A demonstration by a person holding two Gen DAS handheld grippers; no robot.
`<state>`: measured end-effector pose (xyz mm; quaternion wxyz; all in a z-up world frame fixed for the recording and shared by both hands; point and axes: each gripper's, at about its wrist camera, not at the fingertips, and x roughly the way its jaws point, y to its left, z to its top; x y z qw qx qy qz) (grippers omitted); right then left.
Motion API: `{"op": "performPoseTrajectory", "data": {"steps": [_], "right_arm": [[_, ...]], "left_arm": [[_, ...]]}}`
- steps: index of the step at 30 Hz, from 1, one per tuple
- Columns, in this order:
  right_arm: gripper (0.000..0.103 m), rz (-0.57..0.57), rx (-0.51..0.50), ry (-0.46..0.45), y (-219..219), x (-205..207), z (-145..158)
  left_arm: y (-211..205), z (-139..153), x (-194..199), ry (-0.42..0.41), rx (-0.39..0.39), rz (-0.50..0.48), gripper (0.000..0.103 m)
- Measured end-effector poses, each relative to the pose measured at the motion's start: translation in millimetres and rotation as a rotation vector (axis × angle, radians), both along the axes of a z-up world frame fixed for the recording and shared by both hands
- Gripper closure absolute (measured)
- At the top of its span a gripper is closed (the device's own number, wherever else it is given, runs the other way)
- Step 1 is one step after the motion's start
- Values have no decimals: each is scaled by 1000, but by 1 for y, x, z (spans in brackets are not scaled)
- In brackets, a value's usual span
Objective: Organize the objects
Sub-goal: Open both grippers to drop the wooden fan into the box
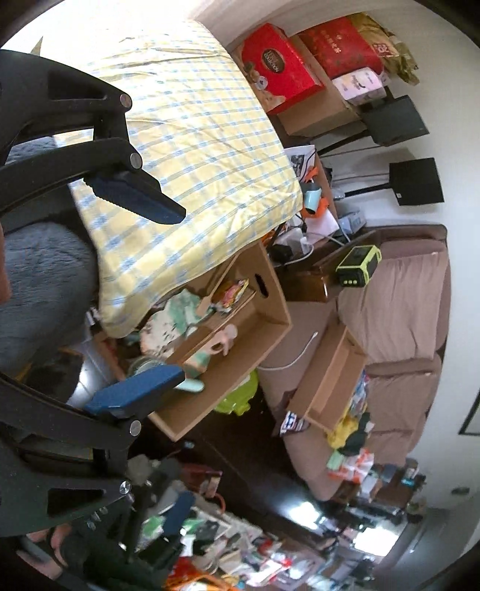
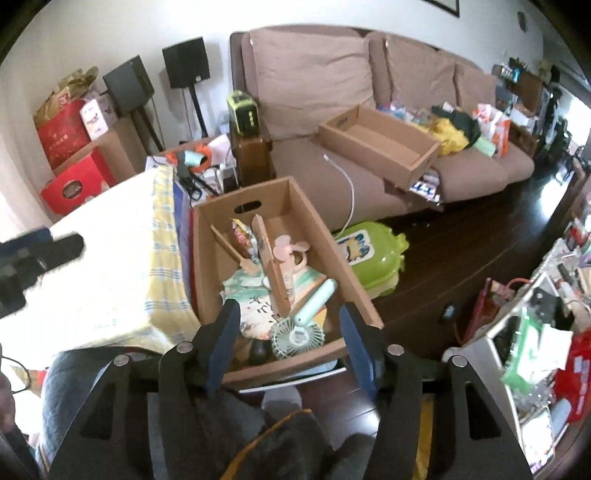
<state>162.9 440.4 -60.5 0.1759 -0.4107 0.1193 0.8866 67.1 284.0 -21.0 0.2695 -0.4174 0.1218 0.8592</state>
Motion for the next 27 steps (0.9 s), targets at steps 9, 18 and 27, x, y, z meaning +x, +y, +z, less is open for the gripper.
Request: {"op": "performPoseTrajectory", "data": {"steps": [9, 18, 27], "right_arm": [[42, -58, -43, 50, -27, 67, 11], [42, -134, -35, 34, -18, 115, 18], [42, -165, -22, 66, -13, 129, 31]], "left_arm": [[-12, 18, 44, 13, 17, -71, 27], [-3, 25, 66, 9, 37, -127, 27], [4, 20, 77, -3, 9, -155, 27]]}}
